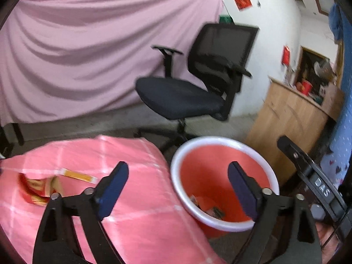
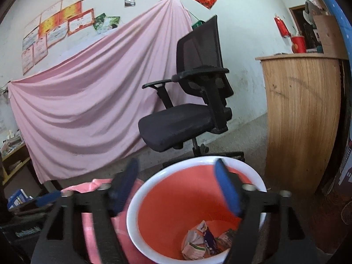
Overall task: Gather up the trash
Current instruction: 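Move both tools back over the red paper cup and yellow strip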
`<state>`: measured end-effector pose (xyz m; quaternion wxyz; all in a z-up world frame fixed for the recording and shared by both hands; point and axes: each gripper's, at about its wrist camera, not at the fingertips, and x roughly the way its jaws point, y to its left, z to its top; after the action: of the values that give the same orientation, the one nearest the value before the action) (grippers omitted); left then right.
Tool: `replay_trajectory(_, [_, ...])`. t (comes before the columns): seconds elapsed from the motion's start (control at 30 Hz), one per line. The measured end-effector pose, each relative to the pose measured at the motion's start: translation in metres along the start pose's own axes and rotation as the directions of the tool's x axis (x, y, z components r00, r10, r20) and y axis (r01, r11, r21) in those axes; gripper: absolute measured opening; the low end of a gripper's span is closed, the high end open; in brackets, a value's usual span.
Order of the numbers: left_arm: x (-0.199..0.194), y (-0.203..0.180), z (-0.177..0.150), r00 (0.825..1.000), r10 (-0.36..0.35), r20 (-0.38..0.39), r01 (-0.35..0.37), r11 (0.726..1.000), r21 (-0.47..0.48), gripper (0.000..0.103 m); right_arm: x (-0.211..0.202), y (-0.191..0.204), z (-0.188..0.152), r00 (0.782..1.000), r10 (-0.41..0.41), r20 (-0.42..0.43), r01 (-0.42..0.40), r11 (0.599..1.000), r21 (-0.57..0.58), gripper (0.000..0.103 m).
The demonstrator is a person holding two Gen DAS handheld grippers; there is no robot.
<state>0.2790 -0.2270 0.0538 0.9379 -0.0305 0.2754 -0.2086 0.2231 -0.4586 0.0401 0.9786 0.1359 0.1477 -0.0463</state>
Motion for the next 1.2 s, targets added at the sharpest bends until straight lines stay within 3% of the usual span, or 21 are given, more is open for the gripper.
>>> replay_trajectory(0.07, [-0.01,0.009,0.002,0.999,0.03,0.039,-0.029,0.999,-0.015,0.098,-0.003,0.007,0.001,1.0,0.01,0.021,-0.009,1.0,-0.014,0.084])
replay_trajectory(0.2, [-0.033,0.029,0.004,0.983,0.126,0.13,-0.12,0.991,-0.055,0.101,-0.008,0.021,0.003,0.997,0.039,0.071,-0.038,0.999,-0.02,0.103])
replay_trajectory(0.33, [-0.054,0.045,0.004,0.958,0.206,0.199,-0.195,0.978,-0.073,0.101,-0.016,0.04,0.005,0.988,0.077,0.131,-0.071,0.996,-0.055,0.103])
replay_trajectory(0.43, [-0.072,0.056,0.002,0.929,0.265,0.259,-0.254,0.964,-0.075,0.101,-0.022,0.056,0.005,0.977,0.123,0.173,-0.109,0.99,-0.086,0.103])
replay_trajectory(0.63, [-0.107,0.078,-0.011,0.882,0.322,0.344,-0.311,0.946,-0.089,0.102,-0.037,0.092,0.001,0.943,0.211,0.258,-0.174,0.972,-0.159,0.103])
replay_trajectory(0.97, [-0.141,0.111,-0.036,0.819,0.41,0.401,-0.409,0.908,-0.094,0.102,-0.047,0.144,-0.013,0.91,0.301,0.287,-0.221,0.934,-0.28,0.103])
replay_trajectory(1.13, [-0.15,0.129,-0.049,0.802,0.446,0.397,-0.44,0.891,-0.111,0.102,-0.043,0.165,-0.024,0.907,0.328,0.265,-0.23,0.911,-0.342,0.103])
replay_trajectory(1.2, [-0.15,0.138,-0.053,0.804,0.453,0.384,-0.445,0.888,-0.117,0.102,-0.039,0.174,-0.029,0.909,0.335,0.249,-0.229,0.899,-0.373,0.103])
